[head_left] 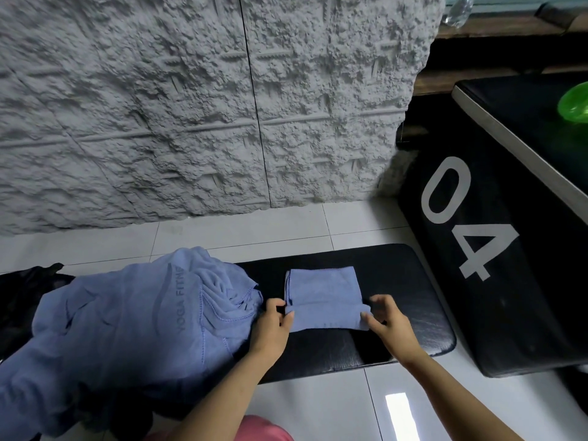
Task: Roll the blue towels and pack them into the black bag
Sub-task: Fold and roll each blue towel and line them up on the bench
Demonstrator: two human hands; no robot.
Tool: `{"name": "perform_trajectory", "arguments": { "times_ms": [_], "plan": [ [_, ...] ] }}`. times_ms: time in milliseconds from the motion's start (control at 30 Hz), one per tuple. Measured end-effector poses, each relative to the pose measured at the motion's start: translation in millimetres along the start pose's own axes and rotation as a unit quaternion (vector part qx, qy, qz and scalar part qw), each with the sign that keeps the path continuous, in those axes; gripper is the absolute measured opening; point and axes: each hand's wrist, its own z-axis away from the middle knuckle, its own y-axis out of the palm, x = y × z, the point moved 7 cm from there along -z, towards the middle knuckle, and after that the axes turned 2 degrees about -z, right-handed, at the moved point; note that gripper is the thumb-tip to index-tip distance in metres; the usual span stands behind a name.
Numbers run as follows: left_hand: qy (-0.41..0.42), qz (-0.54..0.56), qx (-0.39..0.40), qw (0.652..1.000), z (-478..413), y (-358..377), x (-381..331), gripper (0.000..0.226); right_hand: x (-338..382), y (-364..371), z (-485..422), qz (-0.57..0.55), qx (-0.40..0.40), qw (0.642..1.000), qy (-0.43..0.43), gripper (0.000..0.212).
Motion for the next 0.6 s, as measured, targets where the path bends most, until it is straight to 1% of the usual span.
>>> {"name": "perform_trajectory", "arguments": {
  "times_ms": [67,133,167,200,267,333,400,433,500,567,600],
  "plan": [
    [-0.021,0.009,-0.002,1.000,-1,-1,2,0.017,1,-1,-2,0.001,0.006,0.999,0.035,0.022],
    [-0.031,0.006,-0.018,0.999,-1,-4,0,0.018,6,-2,-4,0.048,-0.005,0.998,0.045,0.020],
    [-0.020,-0.005,-0.036,0.999,-1,-6,-4,0.018,11,-4,-5,0.088,-0.026,0.995,0.036,0.020],
    [0.002,-0.017,-0.061,0.998,0,-10,-9,0.016,18,-7,-5,0.128,-0.058,0.990,0.010,0.020],
    [0.073,-0.045,-0.115,0.990,5,-14,-20,0.014,34,-9,-3,0.198,-0.111,0.971,-0.078,0.013],
    [0.137,-0.084,-0.129,0.978,10,-12,-27,0.018,44,1,3,0.291,-0.122,0.929,-0.194,0.012],
    [0.182,-0.118,-0.132,0.967,15,-11,-25,0.014,51,4,13,0.345,-0.136,0.882,-0.290,0.005],
    [0.197,-0.138,-0.127,0.962,16,-10,-24,0.020,51,5,16,0.355,-0.130,0.871,-0.312,0.010],
    [0.212,-0.177,-0.096,0.956,17,-5,-19,0.040,44,8,17,0.372,-0.100,0.866,-0.317,0.031],
    [0.195,-0.182,-0.069,0.961,16,-2,-17,0.052,36,12,13,0.385,-0.068,0.875,-0.285,0.050],
    [0.187,-0.173,-0.062,0.965,16,-2,-17,0.056,34,13,11,0.381,-0.059,0.883,-0.267,0.054]
  ]
}}
